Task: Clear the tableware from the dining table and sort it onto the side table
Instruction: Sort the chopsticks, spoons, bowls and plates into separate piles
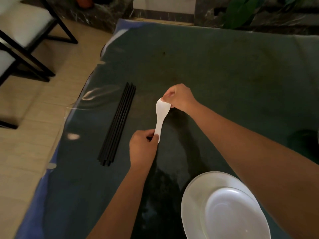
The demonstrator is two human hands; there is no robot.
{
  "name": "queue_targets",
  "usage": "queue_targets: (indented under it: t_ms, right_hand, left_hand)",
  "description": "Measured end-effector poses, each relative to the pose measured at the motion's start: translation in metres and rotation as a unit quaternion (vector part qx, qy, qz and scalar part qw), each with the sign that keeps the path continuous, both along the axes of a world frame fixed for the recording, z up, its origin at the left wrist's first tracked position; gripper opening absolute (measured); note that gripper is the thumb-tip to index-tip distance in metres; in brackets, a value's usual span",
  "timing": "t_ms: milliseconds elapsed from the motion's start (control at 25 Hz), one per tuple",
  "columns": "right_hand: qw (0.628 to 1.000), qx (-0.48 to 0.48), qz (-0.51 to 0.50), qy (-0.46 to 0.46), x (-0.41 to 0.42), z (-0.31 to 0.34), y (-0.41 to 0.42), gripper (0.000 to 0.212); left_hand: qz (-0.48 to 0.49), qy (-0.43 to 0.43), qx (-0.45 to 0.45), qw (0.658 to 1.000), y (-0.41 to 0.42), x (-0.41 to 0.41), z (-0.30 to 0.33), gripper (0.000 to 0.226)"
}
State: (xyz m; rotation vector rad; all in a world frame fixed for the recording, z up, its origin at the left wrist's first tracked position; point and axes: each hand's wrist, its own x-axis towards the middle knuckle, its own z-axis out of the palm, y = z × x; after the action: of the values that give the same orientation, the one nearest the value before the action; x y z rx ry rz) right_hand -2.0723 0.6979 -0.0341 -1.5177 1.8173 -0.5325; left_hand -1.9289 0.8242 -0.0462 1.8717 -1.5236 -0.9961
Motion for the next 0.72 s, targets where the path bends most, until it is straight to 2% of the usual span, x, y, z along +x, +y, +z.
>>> queue_targets:
  t_ms: [80, 200, 320, 400, 480, 600, 720]
  right_hand:
    - [1.0, 0.001, 0.008, 0.014, 0.002, 0.0, 0.003, 0.019]
    - [1.0, -0.011, 0.001, 0.016, -0.01, 0.019, 0.021, 0.025]
    - [0.999, -0.036, -0.028, 0.004, -0.048, 0.048, 0.081, 0.02]
    - [0.998, -0.045, -0.027, 0.021, -0.075, 0.062, 0.142, 0.015]
    - [0.997, -0.056, -0.041, 0.033, -0.091, 0.07, 0.208, 0.019]
    - [0.994, -0.077, -0.032, 0.067, -0.098, 0.073, 0.296, 0.037]
    - [0.993, -0.071, -0.033, 0.083, -0.096, 0.068, 0.351, 0.044]
  left_hand:
    - [-0.001, -0.011, -0.003, 1.0, 0.002, 0.0, 0.001, 0.015]
    - [0.02, -0.034, -0.02, 0.999, 0.01, 0.001, 0.012, 0.032]
    - [0.006, 0.017, -0.037, 0.999, 0.039, 0.001, 0.036, 0.029]
    - [-0.054, 0.056, -0.038, 0.996, 0.072, -0.005, 0.051, 0.027]
    - [-0.155, 0.053, -0.062, 0.984, 0.109, -0.01, 0.061, 0.042]
    - [-0.323, -0.038, -0.106, 0.94, 0.157, -0.015, 0.063, 0.068]
    - [-0.415, -0.112, -0.139, 0.892, 0.18, -0.016, 0.053, 0.073]
